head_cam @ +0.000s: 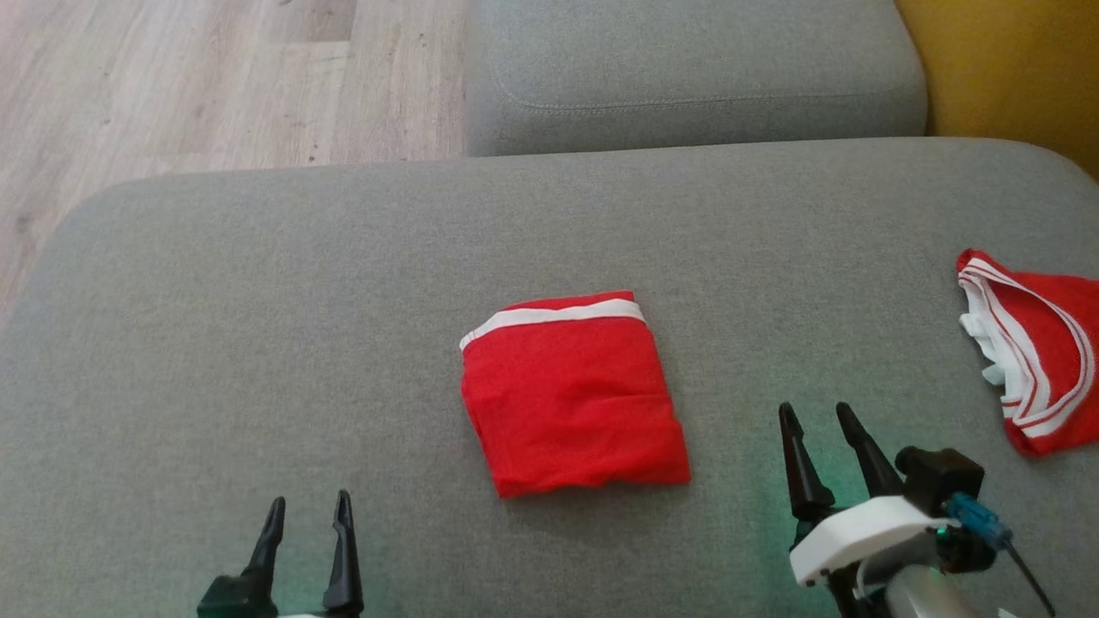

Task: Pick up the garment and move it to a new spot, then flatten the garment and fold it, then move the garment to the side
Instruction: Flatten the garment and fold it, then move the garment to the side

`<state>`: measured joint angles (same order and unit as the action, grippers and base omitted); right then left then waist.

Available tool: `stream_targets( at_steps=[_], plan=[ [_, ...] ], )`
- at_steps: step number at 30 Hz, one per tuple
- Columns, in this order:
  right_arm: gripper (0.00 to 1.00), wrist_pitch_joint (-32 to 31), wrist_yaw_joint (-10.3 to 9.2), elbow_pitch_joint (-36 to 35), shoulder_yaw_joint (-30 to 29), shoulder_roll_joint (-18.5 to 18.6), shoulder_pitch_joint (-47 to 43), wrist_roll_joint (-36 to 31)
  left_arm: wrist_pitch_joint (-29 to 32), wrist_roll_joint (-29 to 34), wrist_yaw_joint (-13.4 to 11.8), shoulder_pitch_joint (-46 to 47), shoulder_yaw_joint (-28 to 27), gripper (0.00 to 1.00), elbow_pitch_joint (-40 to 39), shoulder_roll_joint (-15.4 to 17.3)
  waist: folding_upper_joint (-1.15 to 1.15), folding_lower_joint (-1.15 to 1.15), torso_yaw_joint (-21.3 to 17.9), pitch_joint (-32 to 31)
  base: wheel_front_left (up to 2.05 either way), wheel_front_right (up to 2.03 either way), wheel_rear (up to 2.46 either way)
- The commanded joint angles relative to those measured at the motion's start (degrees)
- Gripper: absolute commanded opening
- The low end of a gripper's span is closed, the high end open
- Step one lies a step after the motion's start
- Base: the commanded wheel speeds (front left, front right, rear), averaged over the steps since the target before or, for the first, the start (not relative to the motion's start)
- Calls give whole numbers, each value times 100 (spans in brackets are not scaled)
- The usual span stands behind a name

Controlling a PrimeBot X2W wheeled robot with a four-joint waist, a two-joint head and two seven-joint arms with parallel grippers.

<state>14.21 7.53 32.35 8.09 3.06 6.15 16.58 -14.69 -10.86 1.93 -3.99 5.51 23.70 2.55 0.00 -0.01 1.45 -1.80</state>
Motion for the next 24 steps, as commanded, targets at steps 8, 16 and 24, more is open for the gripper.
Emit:
stream_targets(
  at_steps=[8,16,24],
  plan=[
    [100,78,-4,-83,207,-18,301,20,-30,-24,-31,309,132,100,-167,32,0,1,199,131,0,0,0],
    [100,78,-4,453,711,-18,1130,241,-30,-57,87,483,523,100,-111,32,0,1,777,502,0,0,0],
    [100,37,-4,2263,805,-18,1913,224,-30,-142,197,652,775,100,101,32,0,1,1394,806,0,0,0]
  ],
)
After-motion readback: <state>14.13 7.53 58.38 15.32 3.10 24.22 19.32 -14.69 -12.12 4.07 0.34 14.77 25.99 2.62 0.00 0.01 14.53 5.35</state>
